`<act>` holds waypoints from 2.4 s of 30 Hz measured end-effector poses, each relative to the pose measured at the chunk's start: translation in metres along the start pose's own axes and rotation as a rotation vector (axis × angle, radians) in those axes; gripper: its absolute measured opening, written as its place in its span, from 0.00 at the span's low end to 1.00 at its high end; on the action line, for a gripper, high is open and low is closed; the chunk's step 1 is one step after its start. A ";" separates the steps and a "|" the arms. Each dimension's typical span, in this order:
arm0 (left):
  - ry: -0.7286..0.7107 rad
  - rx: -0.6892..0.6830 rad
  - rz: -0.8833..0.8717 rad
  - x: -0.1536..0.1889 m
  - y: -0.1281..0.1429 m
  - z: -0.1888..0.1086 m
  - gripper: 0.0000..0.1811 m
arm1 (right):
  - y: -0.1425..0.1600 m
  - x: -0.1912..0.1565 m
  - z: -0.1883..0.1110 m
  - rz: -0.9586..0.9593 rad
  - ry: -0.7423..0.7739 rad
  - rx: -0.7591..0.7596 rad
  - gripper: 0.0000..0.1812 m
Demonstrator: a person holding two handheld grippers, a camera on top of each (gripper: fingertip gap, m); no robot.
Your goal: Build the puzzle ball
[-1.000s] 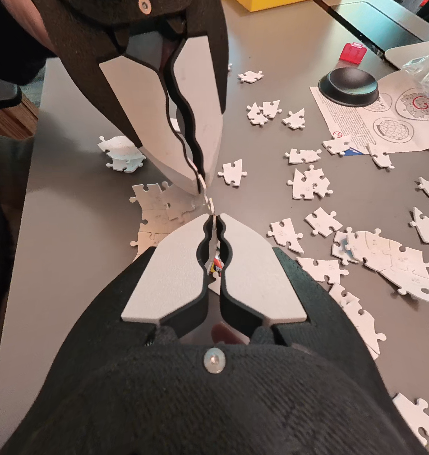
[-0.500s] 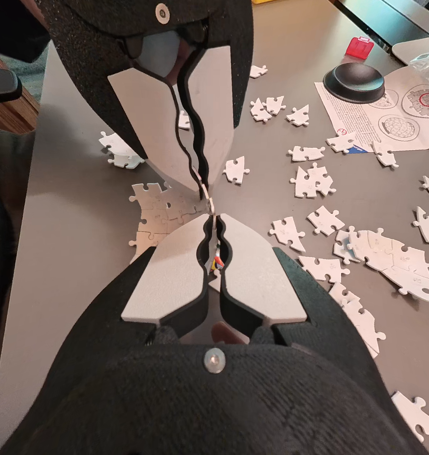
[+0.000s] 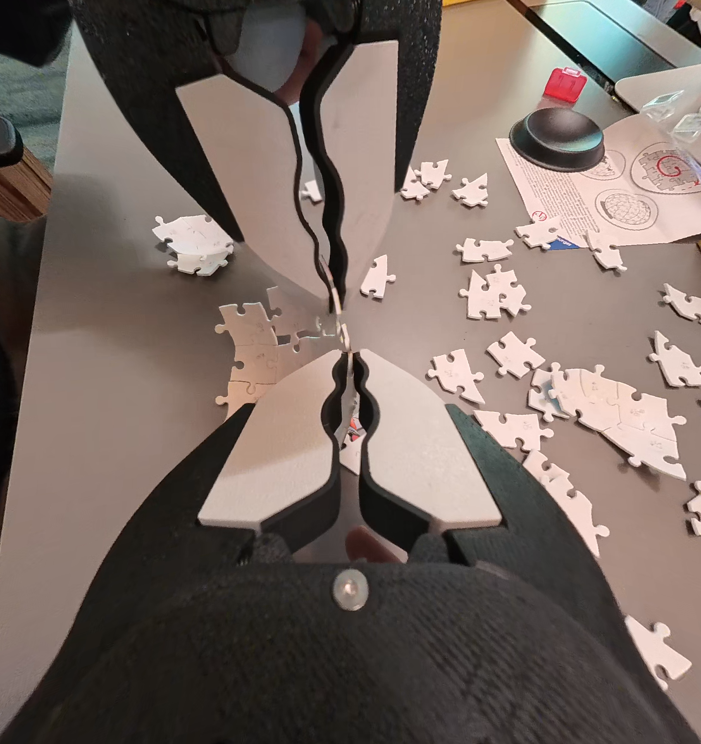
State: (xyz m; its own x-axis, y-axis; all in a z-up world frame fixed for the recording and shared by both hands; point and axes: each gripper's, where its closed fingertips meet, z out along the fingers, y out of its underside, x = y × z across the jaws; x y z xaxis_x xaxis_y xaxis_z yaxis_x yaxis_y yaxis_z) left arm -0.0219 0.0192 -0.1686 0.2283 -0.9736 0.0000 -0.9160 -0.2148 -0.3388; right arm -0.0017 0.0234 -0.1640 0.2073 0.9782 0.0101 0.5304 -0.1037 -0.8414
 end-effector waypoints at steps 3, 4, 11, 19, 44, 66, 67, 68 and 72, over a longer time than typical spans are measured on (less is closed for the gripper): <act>-0.021 0.028 -0.032 -0.001 0.000 0.002 0.02 | -0.001 0.001 -0.001 0.001 0.013 0.001 0.01; -0.026 0.037 -0.043 -0.001 0.000 0.002 0.02 | -0.001 0.001 -0.001 0.001 0.012 0.002 0.01; -0.038 0.103 -0.096 -0.003 0.005 0.006 0.04 | -0.001 0.000 0.002 0.013 -0.003 0.007 0.01; -0.025 0.107 -0.063 -0.003 0.000 0.007 0.02 | 0.001 0.003 0.000 0.026 0.005 0.008 0.01; -0.068 0.036 -0.016 -0.008 0.001 0.009 0.02 | 0.002 0.007 0.002 0.045 0.025 0.006 0.01; -0.102 0.100 -0.047 -0.014 0.000 0.008 0.09 | 0.003 0.007 0.001 0.044 0.024 0.006 0.01; -0.105 0.100 -0.050 -0.015 0.000 0.008 0.10 | 0.003 0.007 0.001 0.045 0.023 0.007 0.01; -0.108 0.100 -0.050 -0.015 0.000 0.008 0.11 | 0.003 0.007 0.001 0.044 0.022 0.007 0.01; -0.120 0.093 -0.036 -0.014 0.000 0.008 0.11 | 0.003 0.006 0.001 0.039 0.018 0.004 0.01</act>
State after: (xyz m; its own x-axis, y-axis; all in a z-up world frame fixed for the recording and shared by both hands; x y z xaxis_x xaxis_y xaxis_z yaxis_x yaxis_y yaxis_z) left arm -0.0226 0.0332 -0.1761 0.3032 -0.9480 -0.0966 -0.8734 -0.2359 -0.4262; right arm 0.0001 0.0294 -0.1668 0.2427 0.9700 -0.0128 0.5185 -0.1408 -0.8434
